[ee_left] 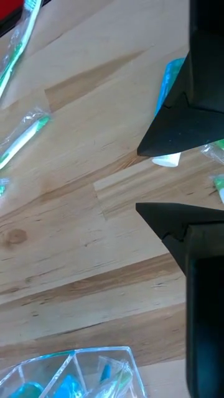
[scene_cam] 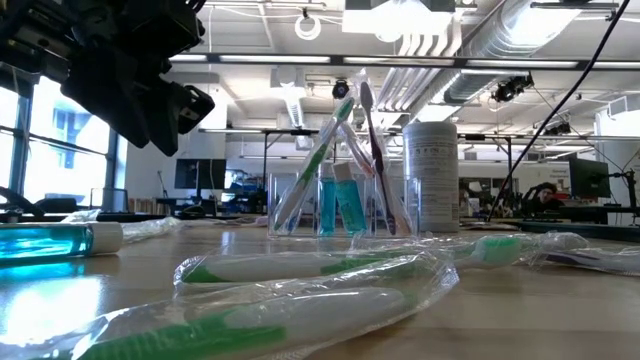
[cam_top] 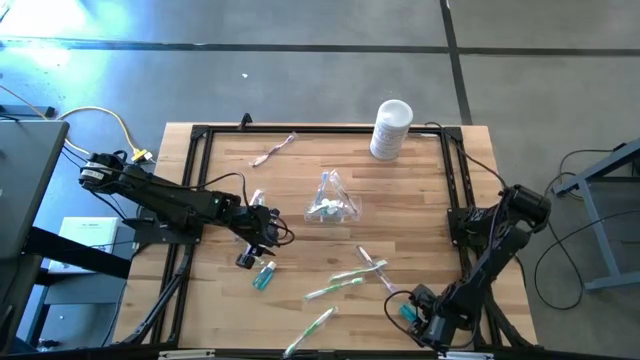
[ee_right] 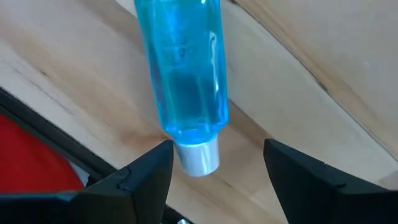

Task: Pick & Place toothbrushing station
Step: Put the blue mouthwash bottle into the transparent organizer

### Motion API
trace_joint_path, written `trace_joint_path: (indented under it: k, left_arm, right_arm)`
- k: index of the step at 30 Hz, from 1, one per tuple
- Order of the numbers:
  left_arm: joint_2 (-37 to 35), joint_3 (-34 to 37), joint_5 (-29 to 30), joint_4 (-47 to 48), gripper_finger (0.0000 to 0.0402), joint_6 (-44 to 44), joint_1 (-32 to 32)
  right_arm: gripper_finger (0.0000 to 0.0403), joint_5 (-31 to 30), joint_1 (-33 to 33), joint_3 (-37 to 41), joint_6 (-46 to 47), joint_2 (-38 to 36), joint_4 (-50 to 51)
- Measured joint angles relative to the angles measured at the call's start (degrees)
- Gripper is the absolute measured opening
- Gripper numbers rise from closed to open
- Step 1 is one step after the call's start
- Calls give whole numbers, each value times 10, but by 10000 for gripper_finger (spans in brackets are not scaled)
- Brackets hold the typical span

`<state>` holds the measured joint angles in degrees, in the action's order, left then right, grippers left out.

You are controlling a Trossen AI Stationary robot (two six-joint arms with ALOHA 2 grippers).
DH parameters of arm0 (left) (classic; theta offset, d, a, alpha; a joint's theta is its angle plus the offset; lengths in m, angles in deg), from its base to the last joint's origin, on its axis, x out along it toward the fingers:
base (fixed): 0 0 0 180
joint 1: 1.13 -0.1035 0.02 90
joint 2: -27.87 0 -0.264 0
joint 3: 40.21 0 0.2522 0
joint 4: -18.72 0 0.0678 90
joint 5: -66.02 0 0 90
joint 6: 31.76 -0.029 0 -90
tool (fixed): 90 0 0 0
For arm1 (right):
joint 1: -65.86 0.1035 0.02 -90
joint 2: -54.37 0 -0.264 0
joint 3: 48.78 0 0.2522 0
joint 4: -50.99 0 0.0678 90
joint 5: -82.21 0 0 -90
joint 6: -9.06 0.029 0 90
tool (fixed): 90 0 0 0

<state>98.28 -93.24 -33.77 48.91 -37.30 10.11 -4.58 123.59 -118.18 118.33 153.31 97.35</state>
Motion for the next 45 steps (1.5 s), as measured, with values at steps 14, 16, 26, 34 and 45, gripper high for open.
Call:
trace_joint_path:
  k: [14, 16, 26, 34, 45]
  left_arm:
    - [0, 0, 0, 0, 127, 0, 0]
    - [0, 0, 0, 0, 127, 0, 0]
    - [0, 0, 0, 1, 127, 0, 0]
    - [0, 0, 0, 1, 127, 0, 0]
    - [0, 0, 0, 0, 127, -2, 0]
  right_arm:
    - [186, 57, -6, 18, -44, 26, -32]
    - [158, 57, -8, 18, -51, 27, -28]
    - [14, 108, -30, 19, -90, 31, -19]
    - [34, 116, -33, 19, -32, 31, -17]
    - [149, 156, -126, 21, -39, -47, 163]
